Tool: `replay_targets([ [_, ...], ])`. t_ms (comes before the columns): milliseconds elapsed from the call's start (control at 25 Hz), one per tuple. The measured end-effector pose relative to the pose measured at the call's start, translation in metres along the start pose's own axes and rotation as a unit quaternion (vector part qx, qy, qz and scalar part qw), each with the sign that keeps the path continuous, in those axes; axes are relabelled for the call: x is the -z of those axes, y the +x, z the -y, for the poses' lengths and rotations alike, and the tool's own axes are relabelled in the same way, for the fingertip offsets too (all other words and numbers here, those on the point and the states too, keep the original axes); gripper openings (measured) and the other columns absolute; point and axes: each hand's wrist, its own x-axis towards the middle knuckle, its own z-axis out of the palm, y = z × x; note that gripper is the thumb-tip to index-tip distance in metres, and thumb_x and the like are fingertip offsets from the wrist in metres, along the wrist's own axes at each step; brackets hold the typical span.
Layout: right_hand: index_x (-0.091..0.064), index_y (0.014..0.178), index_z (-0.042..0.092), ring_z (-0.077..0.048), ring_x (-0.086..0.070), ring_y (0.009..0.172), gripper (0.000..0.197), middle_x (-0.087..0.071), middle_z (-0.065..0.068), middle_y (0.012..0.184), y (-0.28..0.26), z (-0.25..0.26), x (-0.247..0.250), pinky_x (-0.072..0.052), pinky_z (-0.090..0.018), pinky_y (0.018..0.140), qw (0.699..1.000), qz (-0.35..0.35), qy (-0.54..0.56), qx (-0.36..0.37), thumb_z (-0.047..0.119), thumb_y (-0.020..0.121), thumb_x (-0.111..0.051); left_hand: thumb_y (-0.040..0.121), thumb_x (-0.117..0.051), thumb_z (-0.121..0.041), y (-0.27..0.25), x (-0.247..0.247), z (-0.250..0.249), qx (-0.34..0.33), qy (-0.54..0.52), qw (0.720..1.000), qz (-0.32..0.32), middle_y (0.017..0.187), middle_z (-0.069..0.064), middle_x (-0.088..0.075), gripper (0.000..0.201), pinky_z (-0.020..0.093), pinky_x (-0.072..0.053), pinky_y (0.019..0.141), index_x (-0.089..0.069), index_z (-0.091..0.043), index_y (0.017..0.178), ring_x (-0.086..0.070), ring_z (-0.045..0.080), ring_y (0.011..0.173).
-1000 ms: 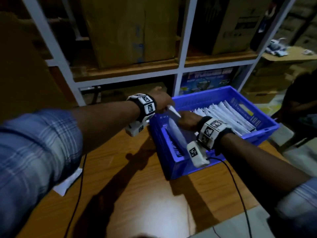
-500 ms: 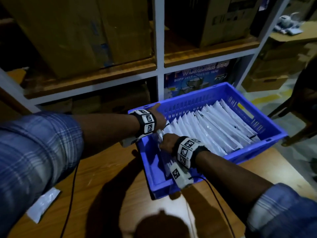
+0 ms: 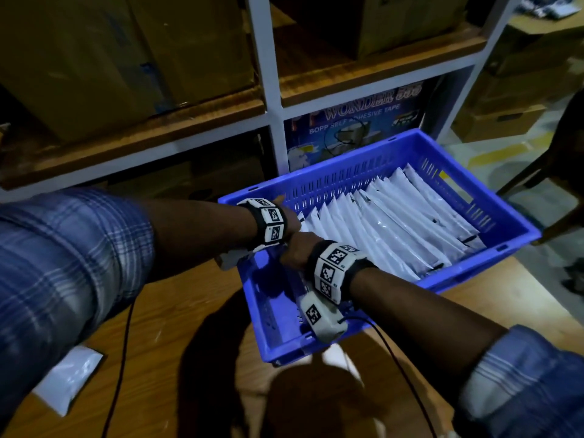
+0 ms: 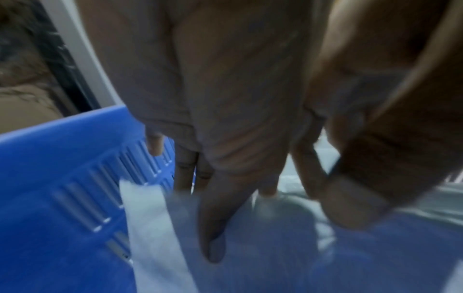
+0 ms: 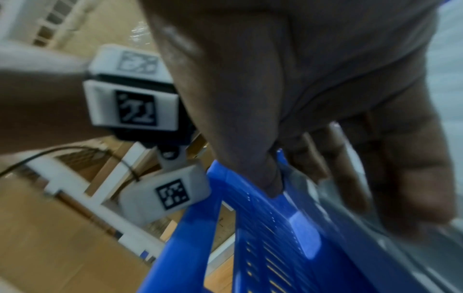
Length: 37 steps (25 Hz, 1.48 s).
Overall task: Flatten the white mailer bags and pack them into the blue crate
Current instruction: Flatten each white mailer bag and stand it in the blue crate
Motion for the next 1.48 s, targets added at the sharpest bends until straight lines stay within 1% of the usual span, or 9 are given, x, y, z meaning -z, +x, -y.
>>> replay_targets([
  [200,-0.058,0.1,0.02,-0.019,-0.055,0.081,0.017,-0.054,-0.001,0.084,-0.005,0.004,0.003,-0.045,-0.025,0.067,0.998,-0.046,0.031,0.003,0.025,0.087,-0.067,0.081,-0.075,-0.032,0.038,-0.019,0.008,0.041,-0.076,0.996,0.033,0.127,0.006,-0.065,0.034,0.052,-0.032,0.112,-0.065,-0.03,0.114,-0.053,0.033,0.126],
  [360,-0.065,0.108,0.003,-0.025,-0.056,0.086,0.025,-0.059,-0.01,0.091,-0.002,0.013,-0.001,-0.045,-0.03,0.069,0.999,0.029,-0.007,0.022,0.021,0.094,-0.055,0.08,-0.071,-0.028,0.014,0.007,0.01,0.031,-0.037,0.996,0.074,0.09,-0.006,-0.06,0.015,0.055,-0.035,0.097,-0.059,-0.034,0.086,-0.059,0.022,0.109],
  [520,-0.064,0.102,0.0,-0.025,-0.056,0.084,0.031,-0.065,-0.018,0.106,0.008,0.018,-0.008,-0.049,-0.034,0.075,0.997,0.052,-0.045,0.037,0.028,0.094,-0.054,0.094,-0.06,-0.036,0.001,0.021,0.017,0.031,-0.103,0.994,0.008,0.109,-0.003,-0.067,0.026,0.033,-0.038,0.083,-0.069,-0.016,0.108,-0.06,0.02,0.105],
  [640,-0.067,0.111,-0.003,-0.03,-0.061,0.094,0.035,-0.066,-0.021,0.115,0.006,0.021,-0.003,-0.051,-0.028,0.073,0.997,0.034,-0.054,0.049,0.025,0.094,-0.055,0.097,-0.054,-0.037,-0.028,0.02,0.026,0.049,-0.207,0.975,-0.065,0.125,0.002,-0.066,0.032,0.033,-0.045,0.088,-0.069,-0.018,0.118,-0.059,0.025,0.116],
  [800,-0.063,0.12,0.004,-0.026,-0.061,0.085,0.04,-0.064,-0.016,0.113,-0.013,0.03,0.01,-0.041,-0.009,0.043,0.998,-0.023,-0.036,0.056,0.035,0.096,-0.057,0.096,-0.056,-0.044,-0.077,-0.009,0.031,0.09,-0.329,0.918,-0.2,0.145,0.001,-0.053,0.048,0.037,-0.039,0.105,-0.05,-0.031,0.142,-0.051,0.025,0.13],
  [920,-0.059,0.126,0.009,-0.03,-0.059,0.112,0.038,-0.061,-0.016,0.126,-0.039,0.042,0.017,-0.046,-0.025,0.085,0.989,-0.101,-0.079,0.07,0.032,0.096,-0.056,0.094,-0.059,-0.045,-0.114,-0.038,0.018,0.146,-0.389,0.857,-0.306,0.154,0.005,-0.044,0.068,0.039,-0.035,0.11,-0.032,-0.031,0.155,-0.046,0.03,0.135],
  [1080,-0.035,0.148,0.019,-0.033,-0.042,0.134,0.062,-0.041,-0.013,0.149,-0.072,0.069,-0.003,-0.04,-0.04,0.105,0.972,-0.204,-0.097,0.063,0.041,0.094,-0.055,0.091,-0.064,-0.039,-0.176,-0.081,-0.022,0.232,-0.459,0.741,-0.433,0.157,0.007,-0.039,0.073,0.038,-0.03,0.114,-0.032,-0.028,0.155,-0.038,0.027,0.141],
  [1240,-0.028,0.153,0.02,-0.032,-0.027,0.144,0.071,-0.03,-0.013,0.156,-0.102,0.111,-0.055,-0.031,-0.044,0.114,0.947,-0.287,-0.097,0.11,0.041,0.092,-0.058,0.092,-0.065,-0.038,-0.236,-0.137,-0.074,0.281,-0.525,0.665,-0.451,0.159,0.004,-0.033,0.071,0.04,-0.029,0.115,-0.032,-0.029,0.155,-0.033,0.026,0.144],
  [1480,-0.018,0.154,0.029,-0.028,-0.025,0.144,0.076,-0.025,-0.006,0.158,-0.119,0.181,-0.19,-0.034,-0.049,0.113,0.968,-0.205,-0.046,0.139,0.045,0.091,-0.058,0.097,-0.059,-0.042,-0.315,-0.263,-0.142,0.308,-0.586,0.642,-0.386,0.161,-0.002,-0.028,0.066,0.046,-0.03,0.116,-0.028,-0.035,0.155,-0.027,0.023,0.146],
])
